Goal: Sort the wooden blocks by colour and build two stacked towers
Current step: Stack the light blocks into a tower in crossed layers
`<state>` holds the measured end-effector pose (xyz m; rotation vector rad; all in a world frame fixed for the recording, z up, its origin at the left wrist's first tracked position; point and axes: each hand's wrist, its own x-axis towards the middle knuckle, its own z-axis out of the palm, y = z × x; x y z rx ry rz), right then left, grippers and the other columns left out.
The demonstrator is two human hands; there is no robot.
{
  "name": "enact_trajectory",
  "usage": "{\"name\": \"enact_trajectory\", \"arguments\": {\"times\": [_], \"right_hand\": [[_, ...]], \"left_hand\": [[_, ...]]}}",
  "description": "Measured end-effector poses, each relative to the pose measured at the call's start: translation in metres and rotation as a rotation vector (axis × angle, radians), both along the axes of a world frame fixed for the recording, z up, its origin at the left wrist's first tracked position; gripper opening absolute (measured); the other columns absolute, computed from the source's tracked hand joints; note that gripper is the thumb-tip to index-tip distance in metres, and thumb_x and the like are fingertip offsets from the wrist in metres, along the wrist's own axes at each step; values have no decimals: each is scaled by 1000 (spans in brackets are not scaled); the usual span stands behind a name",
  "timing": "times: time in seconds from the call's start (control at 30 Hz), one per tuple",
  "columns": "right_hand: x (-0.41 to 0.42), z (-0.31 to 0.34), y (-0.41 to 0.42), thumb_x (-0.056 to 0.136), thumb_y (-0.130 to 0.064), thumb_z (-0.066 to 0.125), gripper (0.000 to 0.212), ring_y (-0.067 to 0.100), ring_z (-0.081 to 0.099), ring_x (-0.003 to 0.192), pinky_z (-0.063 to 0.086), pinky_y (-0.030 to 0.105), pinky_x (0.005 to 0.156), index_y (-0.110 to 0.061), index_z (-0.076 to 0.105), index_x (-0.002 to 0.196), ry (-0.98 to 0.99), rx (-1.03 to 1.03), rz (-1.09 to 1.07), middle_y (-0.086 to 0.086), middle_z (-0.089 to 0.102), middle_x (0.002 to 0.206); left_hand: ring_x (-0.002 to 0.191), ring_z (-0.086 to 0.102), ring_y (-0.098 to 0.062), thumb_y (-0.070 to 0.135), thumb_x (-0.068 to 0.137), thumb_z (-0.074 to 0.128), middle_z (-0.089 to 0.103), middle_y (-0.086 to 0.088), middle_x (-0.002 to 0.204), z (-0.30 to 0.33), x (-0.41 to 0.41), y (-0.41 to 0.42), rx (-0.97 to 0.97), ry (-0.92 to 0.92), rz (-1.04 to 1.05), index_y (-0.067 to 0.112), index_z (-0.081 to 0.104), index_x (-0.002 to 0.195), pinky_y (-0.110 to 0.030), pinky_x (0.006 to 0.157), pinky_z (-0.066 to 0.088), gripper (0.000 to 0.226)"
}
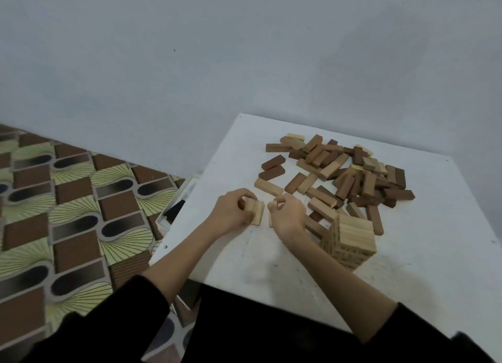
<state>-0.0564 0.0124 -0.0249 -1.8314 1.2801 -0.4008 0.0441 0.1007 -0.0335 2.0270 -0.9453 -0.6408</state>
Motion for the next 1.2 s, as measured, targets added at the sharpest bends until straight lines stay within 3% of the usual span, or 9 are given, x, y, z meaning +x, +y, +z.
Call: {"name": "enact_trajectory", "arguments": {"times": [0.17, 0.27, 0.43, 0.57, 0.67, 0.7, 0.77, 0.97, 1.2], "right_hand": [[-3, -9, 0, 93, -12, 56, 22, 15, 50, 92, 39, 16, 66, -3, 57, 114, 41, -113, 112, 9, 51, 117], [-5, -12, -3, 93, -8, 54, 26, 10, 43, 90, 37, 7, 60, -3, 55, 119, 1, -141, 143, 7, 47, 118], [-12, -11, -1, 92, 6, 34, 34, 16, 49, 91, 42, 18, 72, -4, 54, 118, -87, -170, 211, 8, 51, 117], [-18, -14, -3, 87, 3, 50, 50, 2, 47, 77, 40, 3, 60, -10, 44, 135, -112, -90, 379, -2, 46, 123], [-17, -21, -1, 83, -3, 58, 65, 10, 49, 96, 50, 24, 82, -20, 36, 142, -102, -96, 458, -7, 44, 127], [-16, -23, 0, 81, -3, 59, 69, 17, 47, 102, 51, 37, 86, -23, 34, 142, -103, -90, 468, -6, 45, 126], [-16, -25, 0, 79, -4, 62, 74, 24, 45, 106, 49, 44, 87, -28, 33, 142, -110, -69, 477, -6, 46, 121], [-16, -26, -3, 80, 2, 64, 76, 18, 43, 102, 43, 13, 68, -31, 34, 142, -143, -13, 484, -4, 48, 117], [-15, -27, -4, 81, 4, 64, 74, 17, 41, 101, 40, 2, 62, -27, 35, 142, -166, 3, 468, -2, 49, 116]], "left_hand": [[70, 47, -1, 9, 78, 73, 46, -4, 98, -4, 6, -4, 21, -158, -37, 15, 66, 114, 2, 65, 32, 37], [71, 44, 1, 12, 78, 76, 43, -5, 102, -6, 8, -4, 34, -151, -46, 10, 63, 120, -2, 65, 31, 43], [82, 50, -9, 21, 81, 74, 51, -3, 110, -6, 12, 0, -1, -77, 24, 10, 60, 122, 1, 66, 35, 45], [78, 51, -2, 18, 71, 83, 47, 2, 119, -4, 13, 5, 61, -75, -142, 16, 49, 133, -1, 63, 39, 71], [79, 50, -2, 10, 69, 82, 47, 0, 123, -7, 8, 8, 29, -87, -191, 14, 43, 137, -1, 64, 38, 78], [80, 50, -2, 8, 69, 82, 49, -1, 123, -9, 7, 8, 6, -98, -192, 13, 42, 137, -1, 65, 39, 79], [79, 51, -2, 8, 69, 81, 52, -2, 120, -13, 6, 9, -34, -112, -186, 14, 43, 136, -3, 67, 40, 77], [71, 50, -1, 8, 72, 79, 55, 6, 110, -18, 4, 9, -86, -63, -151, 14, 44, 135, -6, 64, 40, 73], [71, 47, -6, 3, 71, 77, 55, 8, 108, -20, 4, 10, -102, -16, -140, 15, 44, 135, -7, 62, 40, 73]]}}
